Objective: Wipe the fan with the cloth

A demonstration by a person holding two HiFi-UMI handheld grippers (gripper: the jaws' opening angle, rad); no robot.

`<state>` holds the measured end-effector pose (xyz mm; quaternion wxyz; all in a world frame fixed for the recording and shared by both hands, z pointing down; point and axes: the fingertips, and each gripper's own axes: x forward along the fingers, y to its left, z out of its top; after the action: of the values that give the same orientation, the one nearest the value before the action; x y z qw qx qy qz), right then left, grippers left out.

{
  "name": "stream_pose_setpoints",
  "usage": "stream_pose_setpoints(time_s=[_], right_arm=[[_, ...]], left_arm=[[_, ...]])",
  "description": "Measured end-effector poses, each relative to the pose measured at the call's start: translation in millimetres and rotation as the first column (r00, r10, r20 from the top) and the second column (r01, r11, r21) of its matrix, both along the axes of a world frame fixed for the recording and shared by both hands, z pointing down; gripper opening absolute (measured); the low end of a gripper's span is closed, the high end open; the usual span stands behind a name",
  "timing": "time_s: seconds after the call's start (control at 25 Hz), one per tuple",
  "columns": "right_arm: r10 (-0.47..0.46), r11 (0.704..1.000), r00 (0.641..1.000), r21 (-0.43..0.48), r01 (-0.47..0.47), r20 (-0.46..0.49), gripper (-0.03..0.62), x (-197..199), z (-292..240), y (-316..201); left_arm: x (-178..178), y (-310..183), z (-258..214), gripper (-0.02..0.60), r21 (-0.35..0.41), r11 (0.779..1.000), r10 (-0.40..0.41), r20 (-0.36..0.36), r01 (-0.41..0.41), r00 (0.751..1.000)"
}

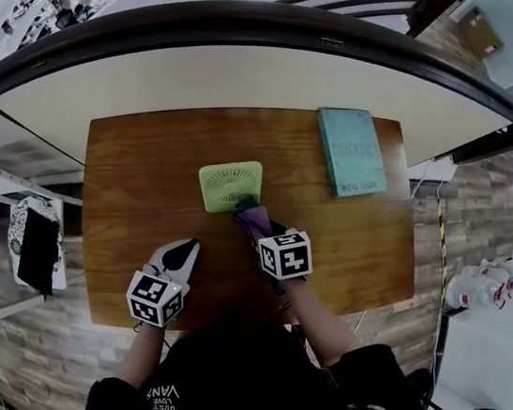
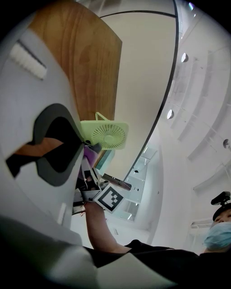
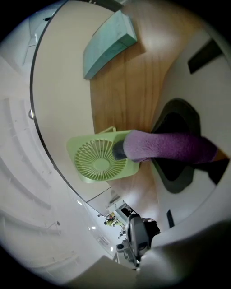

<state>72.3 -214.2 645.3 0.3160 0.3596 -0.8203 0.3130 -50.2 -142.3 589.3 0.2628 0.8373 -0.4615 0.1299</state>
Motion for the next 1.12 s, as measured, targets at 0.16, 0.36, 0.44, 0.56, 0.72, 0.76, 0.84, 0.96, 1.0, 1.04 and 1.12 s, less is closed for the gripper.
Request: stream_pose_setpoints(time_s=[0.16,0.36,0.44,0.56,0.72,0.76,0.84,0.96,1.0,1.04,1.12], right_arm=[[0.050,0.999,0.999,-0.001,-0.050,-0.007,0.098,21,1,-4],[0.112,0.994,0.994,0.005,-0.112,-0.011,0.098,38,2,-9],[0.126,0.992,0.992,0.009,-0.126,-0.011,0.098,42,0,-8],[0.145,0.989,0.989,0.021,-0.145,-0.005,0.098,44,-6,-7],[0.189,0.981,0.981,0.042,-0.190,0.029,0.098,44,-19,0],[0.200,0.978,0.979,0.049,-0.202,0.039,0.098,44,-23,3],[0.221,0.972,0.973,0.065,-0.225,0.059,0.098,44,-33,8],[0.248,0.962,0.965,0.092,-0.256,0.087,0.098,42,-50,18],[0.257,0.959,0.962,0.100,-0.266,0.097,0.098,41,-55,22],[0.265,0.955,0.958,0.109,-0.276,0.107,0.098,41,-61,26],[0.281,0.947,0.952,0.125,-0.296,0.125,0.098,41,-73,34]], left_arm=[[9,-2,-4,0.011,0.000,1.000,0.010,-0.008,-0.010,1.000],[10,-4,-9,0.011,0.001,1.000,0.008,-0.008,-0.008,1.000],[8,-3,-9,0.011,0.004,1.000,0.011,-0.008,-0.011,1.000],[6,-2,-12,0.011,0.009,1.000,0.015,-0.006,-0.015,1.000],[1,2,-15,0.011,0.019,0.999,0.026,-0.008,-0.026,1.000],[0,3,-17,0.011,0.023,0.999,0.030,-0.009,-0.030,1.000],[-2,5,-21,0.011,0.032,0.999,0.040,-0.010,-0.039,0.999],[-5,7,-27,0.011,0.049,0.997,0.058,-0.015,-0.058,0.998],[-5,9,-30,0.011,0.056,0.996,0.065,-0.019,-0.064,0.998],[-5,9,-33,0.011,0.063,0.996,0.071,-0.024,-0.070,0.997],[-5,11,-39,0.011,0.077,0.994,0.085,-0.033,-0.082,0.996]])
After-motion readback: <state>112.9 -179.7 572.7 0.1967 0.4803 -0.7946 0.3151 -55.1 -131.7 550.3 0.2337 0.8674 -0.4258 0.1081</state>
